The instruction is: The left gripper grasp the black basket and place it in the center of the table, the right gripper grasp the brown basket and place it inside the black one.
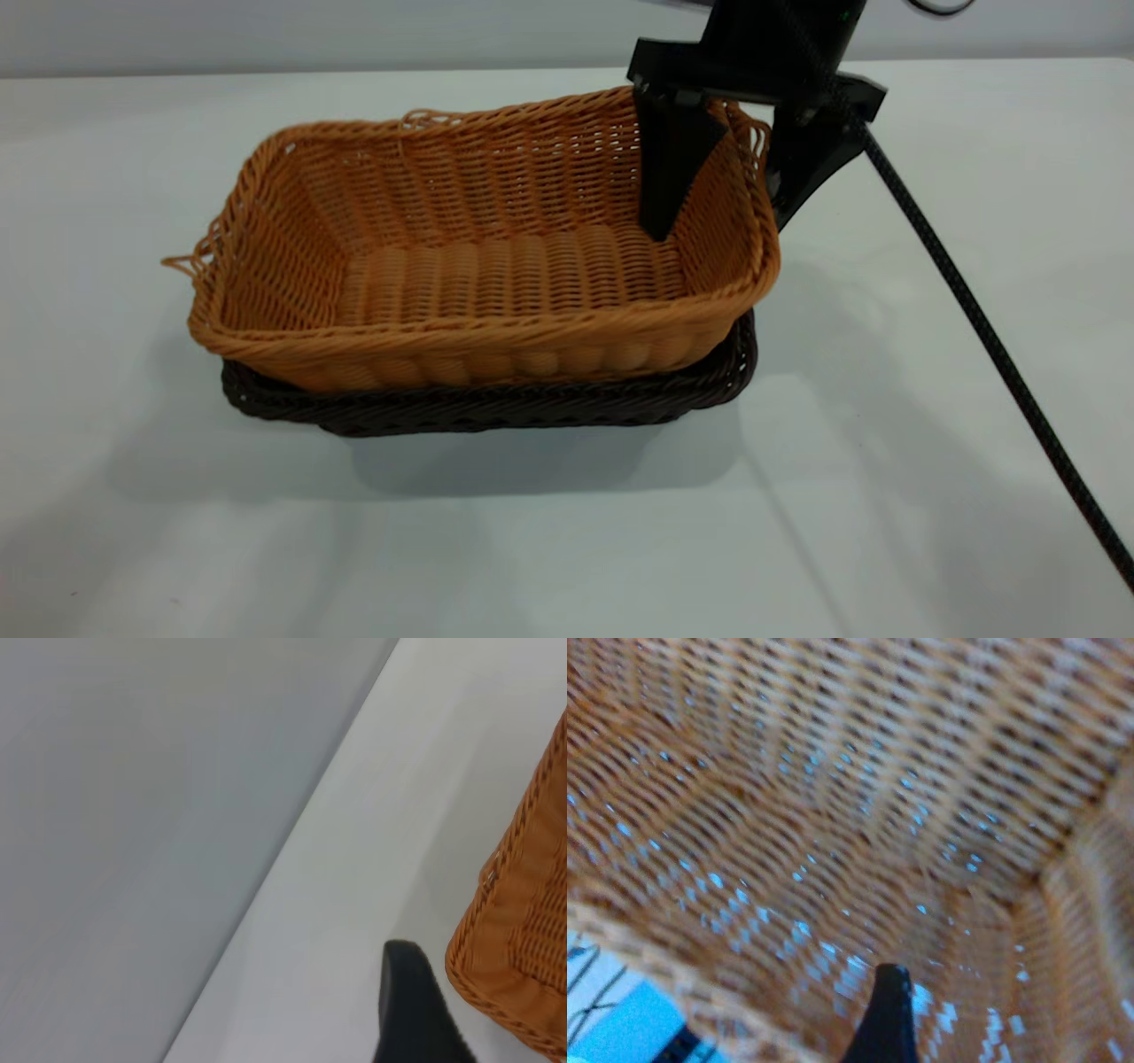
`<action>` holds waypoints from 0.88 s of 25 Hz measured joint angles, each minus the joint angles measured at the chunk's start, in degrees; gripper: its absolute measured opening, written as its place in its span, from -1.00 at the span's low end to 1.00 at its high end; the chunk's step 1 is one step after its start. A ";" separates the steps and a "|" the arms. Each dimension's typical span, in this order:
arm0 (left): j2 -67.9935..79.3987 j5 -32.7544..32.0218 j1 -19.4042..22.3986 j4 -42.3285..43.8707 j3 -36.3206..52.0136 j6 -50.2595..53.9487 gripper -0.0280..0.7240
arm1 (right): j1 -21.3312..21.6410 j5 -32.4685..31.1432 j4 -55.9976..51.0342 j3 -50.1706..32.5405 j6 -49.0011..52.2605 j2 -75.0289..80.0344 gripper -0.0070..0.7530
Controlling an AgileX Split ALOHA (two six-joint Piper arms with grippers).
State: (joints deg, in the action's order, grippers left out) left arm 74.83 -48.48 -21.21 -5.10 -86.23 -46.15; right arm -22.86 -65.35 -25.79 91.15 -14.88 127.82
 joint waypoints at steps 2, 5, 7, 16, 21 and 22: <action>-1.14 -0.05 0.00 0.00 0.00 0.00 0.05 | 0.00 -2.19 1.78 1.51 1.55 0.00 0.59; -2.85 -0.29 0.00 0.00 0.00 0.00 0.05 | 0.00 -3.30 4.71 3.83 4.44 -0.05 0.48; -4.12 -0.73 0.00 0.00 0.00 0.00 0.05 | 0.00 -3.36 6.64 4.71 7.04 -0.82 0.44; -13.96 -13.88 0.00 5.10 0.00 10.97 0.05 | 0.00 -4.34 7.54 5.19 10.06 -21.13 0.40; -19.87 -18.41 0.00 14.50 -0.07 22.40 0.05 | 0.00 -5.31 7.54 3.58 11.54 -38.13 0.40; -20.64 -18.41 0.00 15.68 -0.07 24.78 0.05 | 0.00 -5.60 7.54 2.31 11.76 -41.48 0.40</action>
State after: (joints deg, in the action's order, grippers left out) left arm 54.19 -66.89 -21.21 10.58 -86.30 -21.38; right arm -22.86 -70.95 -18.24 93.46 -3.12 86.35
